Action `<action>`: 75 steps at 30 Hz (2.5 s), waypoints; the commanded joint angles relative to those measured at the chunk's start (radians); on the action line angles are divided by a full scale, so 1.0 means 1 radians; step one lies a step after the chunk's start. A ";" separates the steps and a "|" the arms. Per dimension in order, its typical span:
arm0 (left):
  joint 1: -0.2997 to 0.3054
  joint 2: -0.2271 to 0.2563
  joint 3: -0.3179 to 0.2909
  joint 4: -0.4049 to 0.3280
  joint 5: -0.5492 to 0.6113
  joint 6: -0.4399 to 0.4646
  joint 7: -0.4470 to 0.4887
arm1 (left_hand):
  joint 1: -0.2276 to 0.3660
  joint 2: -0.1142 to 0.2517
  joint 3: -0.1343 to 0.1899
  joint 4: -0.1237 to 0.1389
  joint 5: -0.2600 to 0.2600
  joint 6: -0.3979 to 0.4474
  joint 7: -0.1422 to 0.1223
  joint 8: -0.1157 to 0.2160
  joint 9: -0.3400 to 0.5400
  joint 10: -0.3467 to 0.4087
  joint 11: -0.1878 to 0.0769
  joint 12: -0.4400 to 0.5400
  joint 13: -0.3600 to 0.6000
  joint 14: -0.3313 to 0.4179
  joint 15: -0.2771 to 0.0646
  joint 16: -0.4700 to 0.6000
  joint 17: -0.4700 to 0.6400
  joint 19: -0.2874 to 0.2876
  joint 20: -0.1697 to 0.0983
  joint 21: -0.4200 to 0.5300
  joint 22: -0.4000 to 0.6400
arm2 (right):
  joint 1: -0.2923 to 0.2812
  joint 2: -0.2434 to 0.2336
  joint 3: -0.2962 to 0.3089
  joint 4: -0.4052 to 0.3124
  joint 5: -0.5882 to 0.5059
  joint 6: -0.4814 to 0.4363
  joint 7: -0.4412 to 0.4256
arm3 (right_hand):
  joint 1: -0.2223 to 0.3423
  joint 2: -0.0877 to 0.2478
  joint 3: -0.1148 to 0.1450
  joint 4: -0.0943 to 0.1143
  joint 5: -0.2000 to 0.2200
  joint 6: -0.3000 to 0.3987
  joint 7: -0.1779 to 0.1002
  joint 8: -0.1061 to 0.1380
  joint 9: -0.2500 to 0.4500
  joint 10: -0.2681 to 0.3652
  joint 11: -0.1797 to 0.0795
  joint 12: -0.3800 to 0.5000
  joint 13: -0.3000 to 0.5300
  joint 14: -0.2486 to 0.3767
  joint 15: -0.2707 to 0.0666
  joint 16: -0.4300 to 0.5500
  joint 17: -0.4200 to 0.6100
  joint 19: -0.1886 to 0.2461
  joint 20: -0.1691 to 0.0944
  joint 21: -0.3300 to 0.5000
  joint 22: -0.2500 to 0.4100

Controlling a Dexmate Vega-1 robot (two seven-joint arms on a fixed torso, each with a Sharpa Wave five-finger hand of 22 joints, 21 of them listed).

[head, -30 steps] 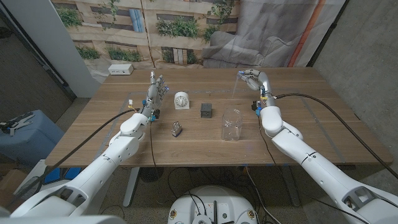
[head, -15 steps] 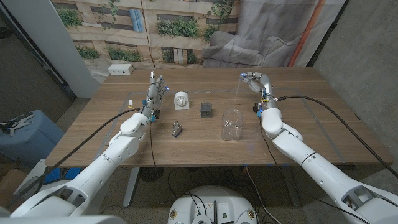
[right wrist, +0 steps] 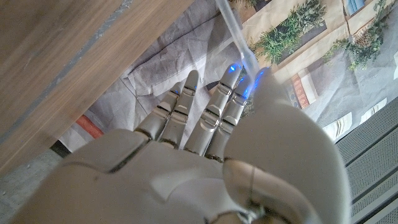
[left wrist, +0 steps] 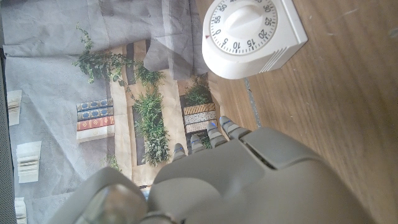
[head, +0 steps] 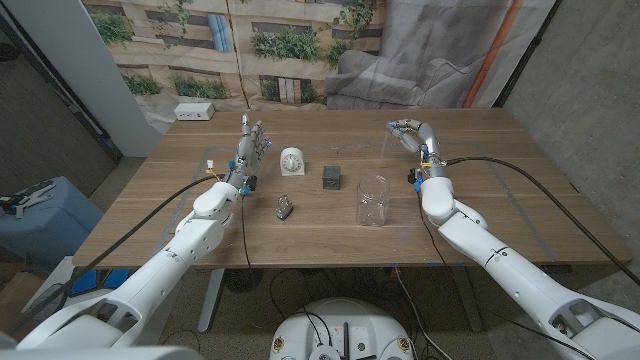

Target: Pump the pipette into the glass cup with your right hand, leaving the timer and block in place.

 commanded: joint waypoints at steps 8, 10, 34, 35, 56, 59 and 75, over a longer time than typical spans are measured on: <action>0.000 0.000 0.000 0.000 0.000 0.000 0.000 | -0.001 0.044 -0.007 0.000 0.007 -0.004 -0.006 0.006 0.002 -0.002 -0.002 0.004 0.005 -0.010 -0.116 0.006 0.006 -0.006 -0.090 0.005 0.002 | 0.016 0.010 -0.010 0.029 -0.006 0.004 -0.014 | 0.034 0.014 0.008 -0.010 0.005 0.038 0.005 0.012 0.003 0.020 -0.003 0.012 0.013 0.021 -0.159 0.010 0.009 0.012 -0.013 0.007 0.004; 0.000 0.000 0.000 0.000 0.000 0.000 0.000 | -0.001 0.044 -0.007 0.000 0.007 -0.004 -0.006 0.006 0.002 -0.002 -0.002 0.005 0.005 -0.010 -0.115 0.006 0.006 -0.006 -0.090 0.005 0.002 | 0.018 0.011 -0.011 0.032 -0.006 0.004 -0.015 | 0.037 0.014 0.008 -0.011 0.005 0.041 0.007 0.014 0.003 0.022 -0.003 0.013 0.014 0.023 -0.159 0.012 0.010 0.014 -0.015 0.008 0.004; 0.000 0.000 0.000 0.000 0.000 0.000 0.000 | -0.001 0.044 -0.007 0.000 0.007 -0.004 -0.006 0.006 0.002 -0.002 -0.003 0.004 0.005 -0.010 -0.114 0.006 0.006 -0.006 -0.089 0.005 0.002 | 0.025 0.011 -0.006 0.035 0.015 -0.002 -0.007 | 0.059 0.036 0.024 -0.008 0.009 0.085 0.017 0.027 -0.003 0.065 -0.002 0.031 0.021 0.052 -0.162 0.016 0.011 0.019 -0.023 0.008 0.004; 0.000 0.000 0.000 0.000 0.000 0.000 0.000 | -0.001 0.044 -0.007 0.000 0.007 -0.004 -0.006 0.006 0.002 -0.002 -0.002 0.004 0.005 -0.010 -0.115 0.006 0.006 -0.006 -0.089 0.005 0.002 | 0.025 0.011 -0.005 0.034 0.016 -0.002 -0.008 | 0.059 0.036 0.025 -0.008 0.010 0.090 0.018 0.028 -0.004 0.070 -0.002 0.032 0.021 0.056 -0.162 0.018 0.012 0.018 -0.024 0.007 0.004; 0.000 -0.001 0.000 0.000 0.001 0.000 0.005 | -0.001 0.044 -0.007 0.000 0.007 -0.003 -0.006 0.006 0.002 -0.002 -0.002 0.005 0.006 -0.009 -0.116 0.006 0.006 -0.006 -0.090 0.005 0.002 | 0.022 0.021 -0.009 0.048 -0.011 0.015 -0.054 | 0.130 0.030 0.033 -0.020 0.004 0.134 0.018 0.032 -0.012 0.114 0.002 0.045 0.028 0.092 -0.178 0.040 0.029 0.020 -0.060 0.005 0.004; 0.000 -0.001 0.000 0.000 0.001 0.000 0.004 | -0.001 0.044 -0.007 0.000 0.007 -0.003 -0.006 0.006 0.002 -0.001 -0.003 0.005 0.005 -0.009 -0.115 0.006 0.006 -0.007 -0.090 0.005 0.002 | 0.024 0.038 -0.010 0.071 -0.030 0.042 -0.095 | 0.165 0.033 0.035 -0.018 0.009 0.141 0.022 0.027 -0.013 0.114 0.006 0.049 0.043 0.114 -0.183 0.049 0.039 0.010 -0.108 0.002 0.003; 0.000 -0.001 0.000 0.000 0.001 0.000 0.005 | -0.001 0.044 -0.007 0.000 0.007 -0.003 -0.006 0.006 0.002 -0.002 -0.004 0.004 0.006 -0.009 -0.115 0.006 0.006 -0.006 -0.089 0.005 0.002 | 0.007 0.041 0.000 0.051 -0.044 0.027 -0.128 | 0.229 0.022 0.020 -0.003 0.016 0.160 0.025 0.009 -0.012 0.130 0.013 0.071 0.096 0.204 -0.186 0.045 0.048 -0.016 -0.162 -0.004 0.001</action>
